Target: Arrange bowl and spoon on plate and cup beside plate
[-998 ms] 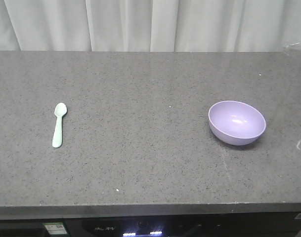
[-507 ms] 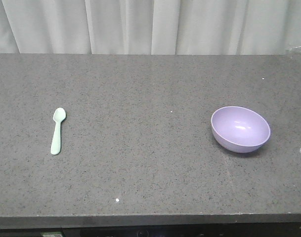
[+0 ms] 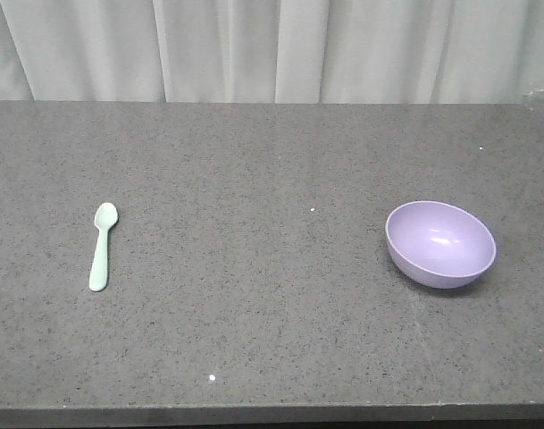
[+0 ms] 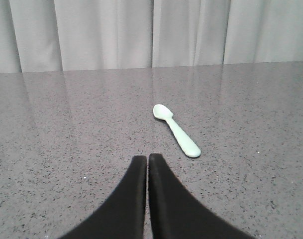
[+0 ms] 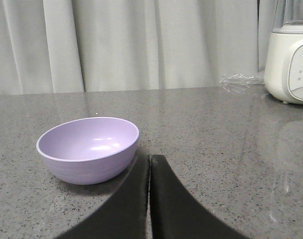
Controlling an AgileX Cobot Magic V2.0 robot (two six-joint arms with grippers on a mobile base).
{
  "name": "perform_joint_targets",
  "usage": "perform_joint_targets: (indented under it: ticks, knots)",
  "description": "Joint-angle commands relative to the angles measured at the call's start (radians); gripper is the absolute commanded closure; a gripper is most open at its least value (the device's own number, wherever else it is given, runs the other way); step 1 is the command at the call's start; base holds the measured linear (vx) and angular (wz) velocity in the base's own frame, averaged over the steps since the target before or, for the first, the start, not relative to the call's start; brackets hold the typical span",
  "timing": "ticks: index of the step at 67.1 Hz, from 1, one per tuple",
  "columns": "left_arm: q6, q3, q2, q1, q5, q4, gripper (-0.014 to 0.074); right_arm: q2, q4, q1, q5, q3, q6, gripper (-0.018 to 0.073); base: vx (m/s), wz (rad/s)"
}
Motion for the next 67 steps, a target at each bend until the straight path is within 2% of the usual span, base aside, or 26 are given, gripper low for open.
perform_joint_targets:
  ticks: [1,67]
  knots:
    - [-0.005,-0.007,-0.013,0.002,-0.077,0.000,0.0603,-0.008,-0.004,-0.007,-0.079,0.005,-0.003,0.0562,0.03,0.00]
    - [-0.005,-0.007,-0.013,0.002,-0.077,0.000,0.0603,-0.008,-0.004,-0.007,-0.079,0.005,-0.003,0.0562,0.01,0.00]
